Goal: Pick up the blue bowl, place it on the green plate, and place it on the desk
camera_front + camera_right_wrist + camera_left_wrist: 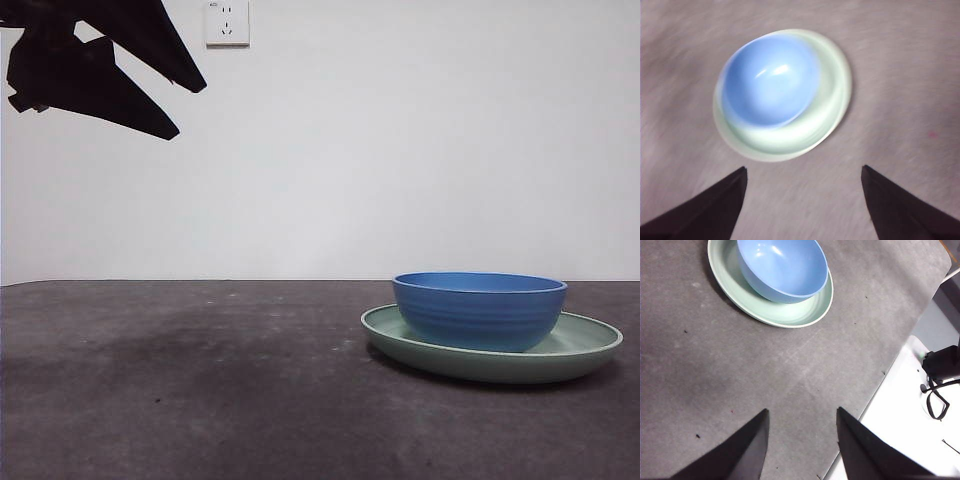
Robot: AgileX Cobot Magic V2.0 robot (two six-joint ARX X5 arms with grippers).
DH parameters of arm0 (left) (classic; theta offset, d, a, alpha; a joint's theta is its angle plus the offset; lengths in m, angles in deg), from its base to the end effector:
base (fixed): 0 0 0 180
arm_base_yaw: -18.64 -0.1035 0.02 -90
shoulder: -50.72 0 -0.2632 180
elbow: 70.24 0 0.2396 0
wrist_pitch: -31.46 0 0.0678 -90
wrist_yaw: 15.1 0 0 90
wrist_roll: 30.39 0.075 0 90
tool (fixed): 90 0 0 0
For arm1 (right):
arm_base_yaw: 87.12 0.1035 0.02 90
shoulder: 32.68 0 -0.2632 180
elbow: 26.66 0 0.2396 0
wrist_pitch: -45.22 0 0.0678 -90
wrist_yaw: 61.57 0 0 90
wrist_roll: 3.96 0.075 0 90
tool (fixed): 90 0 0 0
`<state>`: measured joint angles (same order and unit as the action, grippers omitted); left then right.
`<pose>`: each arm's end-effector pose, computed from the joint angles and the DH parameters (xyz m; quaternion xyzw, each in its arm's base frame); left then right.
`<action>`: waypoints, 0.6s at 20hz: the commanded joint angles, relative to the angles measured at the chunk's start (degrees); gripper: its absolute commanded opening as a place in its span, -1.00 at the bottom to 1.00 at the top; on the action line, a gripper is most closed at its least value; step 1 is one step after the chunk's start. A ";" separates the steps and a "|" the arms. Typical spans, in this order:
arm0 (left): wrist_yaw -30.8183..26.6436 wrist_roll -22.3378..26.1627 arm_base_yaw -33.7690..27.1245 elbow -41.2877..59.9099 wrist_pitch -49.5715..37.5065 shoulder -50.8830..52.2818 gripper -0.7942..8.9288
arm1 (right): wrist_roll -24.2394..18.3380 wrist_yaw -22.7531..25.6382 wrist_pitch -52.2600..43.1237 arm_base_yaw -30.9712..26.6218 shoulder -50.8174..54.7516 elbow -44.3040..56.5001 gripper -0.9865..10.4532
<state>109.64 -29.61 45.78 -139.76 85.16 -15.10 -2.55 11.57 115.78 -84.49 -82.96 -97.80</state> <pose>0.1892 -0.1450 0.2599 -0.0227 0.4185 -0.4688 0.7775 0.1648 0.0293 0.2848 0.0631 0.4189 0.1484 0.8936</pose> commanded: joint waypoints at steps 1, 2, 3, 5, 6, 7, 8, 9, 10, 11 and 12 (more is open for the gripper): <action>0.44 0.68 0.31 -0.57 -0.28 -0.09 -0.39 | 1.84 -0.15 -2.93 -1.55 -4.24 0.83 -0.19; 0.44 0.68 0.31 -0.57 -0.17 -0.09 -0.39 | 1.84 -1.14 -4.63 -2.43 -6.82 1.18 -0.19; 0.44 0.68 0.31 -0.57 -0.17 -0.09 -0.39 | 1.84 -2.80 -6.19 -3.26 -9.49 1.20 -0.19; 0.44 0.68 0.31 -0.57 -0.20 -0.09 -0.39 | 1.84 -6.08 -9.46 -4.55 -14.73 1.20 -0.20; 0.44 0.68 0.31 -0.57 -0.20 -0.09 -0.39 | 1.84 -6.23 -11.04 -4.72 -17.22 1.20 -0.23; 0.44 0.70 0.31 -0.57 -0.22 -0.09 -0.39 | 1.84 -6.25 -12.37 -4.72 -19.69 1.20 -0.28; 0.44 0.70 0.31 -0.57 -0.22 -0.09 -0.39 | 1.81 -6.23 -13.57 -4.72 -22.14 1.20 -0.30; 0.44 0.68 0.31 -0.57 -0.22 -0.09 -0.39 | 1.79 -6.27 -14.53 -4.70 -24.57 1.20 -0.30; 0.44 0.68 0.31 -0.57 -0.22 -0.09 -0.39 | 1.77 -6.36 -15.58 -4.70 -26.77 1.20 -0.30; 0.44 0.70 0.31 -0.57 -0.26 -0.09 -0.39 | 1.57 -6.75 -16.61 -4.63 -28.85 1.20 -0.30; 0.44 0.70 0.31 -0.57 -0.26 -0.09 -0.39 | 1.57 -7.41 -17.75 -4.63 -30.93 1.20 -0.30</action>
<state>109.64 -29.61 45.78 -139.76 85.22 -15.10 -1.13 4.36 98.25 -89.12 -113.24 -96.23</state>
